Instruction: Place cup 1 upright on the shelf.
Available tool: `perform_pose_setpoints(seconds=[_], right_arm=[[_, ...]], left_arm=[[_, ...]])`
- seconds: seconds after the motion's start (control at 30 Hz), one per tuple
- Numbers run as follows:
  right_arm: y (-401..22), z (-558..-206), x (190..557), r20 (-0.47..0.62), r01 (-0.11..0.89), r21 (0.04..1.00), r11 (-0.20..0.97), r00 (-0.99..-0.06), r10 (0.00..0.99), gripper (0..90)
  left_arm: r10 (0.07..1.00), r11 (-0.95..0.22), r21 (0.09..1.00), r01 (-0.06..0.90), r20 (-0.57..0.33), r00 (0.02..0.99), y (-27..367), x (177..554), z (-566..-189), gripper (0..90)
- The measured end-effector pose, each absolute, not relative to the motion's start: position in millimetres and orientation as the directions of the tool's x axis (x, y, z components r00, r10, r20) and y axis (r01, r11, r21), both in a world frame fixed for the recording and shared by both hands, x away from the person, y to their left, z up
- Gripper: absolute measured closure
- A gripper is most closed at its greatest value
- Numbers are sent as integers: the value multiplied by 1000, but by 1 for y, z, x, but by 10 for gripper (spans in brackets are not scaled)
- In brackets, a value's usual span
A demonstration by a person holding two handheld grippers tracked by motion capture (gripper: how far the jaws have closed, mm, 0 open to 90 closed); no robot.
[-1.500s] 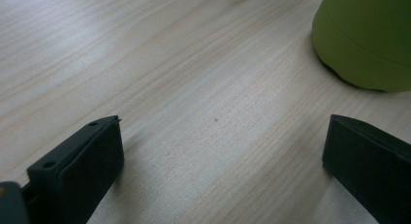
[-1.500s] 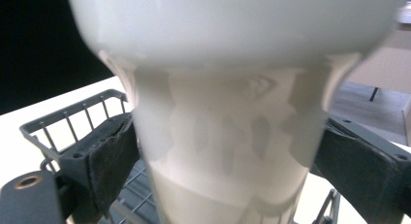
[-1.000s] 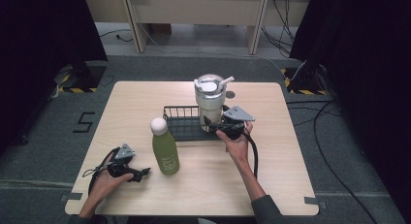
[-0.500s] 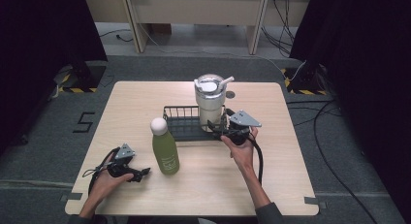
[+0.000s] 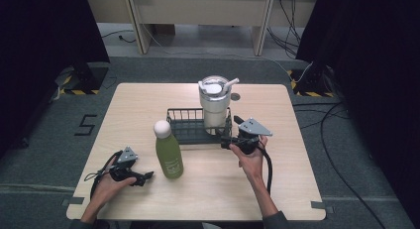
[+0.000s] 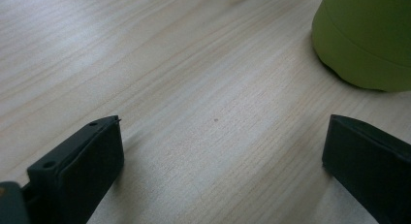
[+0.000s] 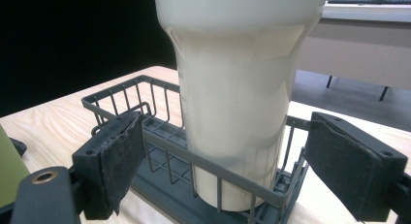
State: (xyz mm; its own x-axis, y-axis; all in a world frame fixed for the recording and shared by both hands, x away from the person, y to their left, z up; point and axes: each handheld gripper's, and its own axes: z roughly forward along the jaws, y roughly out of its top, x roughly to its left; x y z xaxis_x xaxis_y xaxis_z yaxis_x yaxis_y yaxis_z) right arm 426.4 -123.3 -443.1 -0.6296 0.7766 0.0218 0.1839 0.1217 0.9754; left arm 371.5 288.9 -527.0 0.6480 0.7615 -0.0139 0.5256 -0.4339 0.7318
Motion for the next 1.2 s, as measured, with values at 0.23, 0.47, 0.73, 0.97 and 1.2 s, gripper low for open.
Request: perform_pose_setpoints(seconds=[0.23, 0.47, 0.73, 0.97, 1.2], right_arm=[[-127, -445, 419, 24, 196, 972, 131, -635, 772, 149], [-131, -446, 411, 26, 197, 972, 130, -638, 769, 149], [-134, -449, 403, 22, 203, 969, 142, -644, 765, 149], [-138, -452, 393, 9, 209, 964, 166, -647, 763, 150], [-145, -456, 385, -12, 212, 958, 195, -647, 763, 150]], left_arm=[[760, -434, 732, 526, -16, 649, 289, 372, -527, 5], [760, -434, 732, 526, -16, 650, 289, 372, -527, 6], [759, -434, 731, 526, -18, 651, 289, 372, -527, 6], [759, -434, 731, 526, -18, 651, 289, 372, -527, 7], [759, -435, 731, 526, -17, 651, 289, 372, -527, 7]])
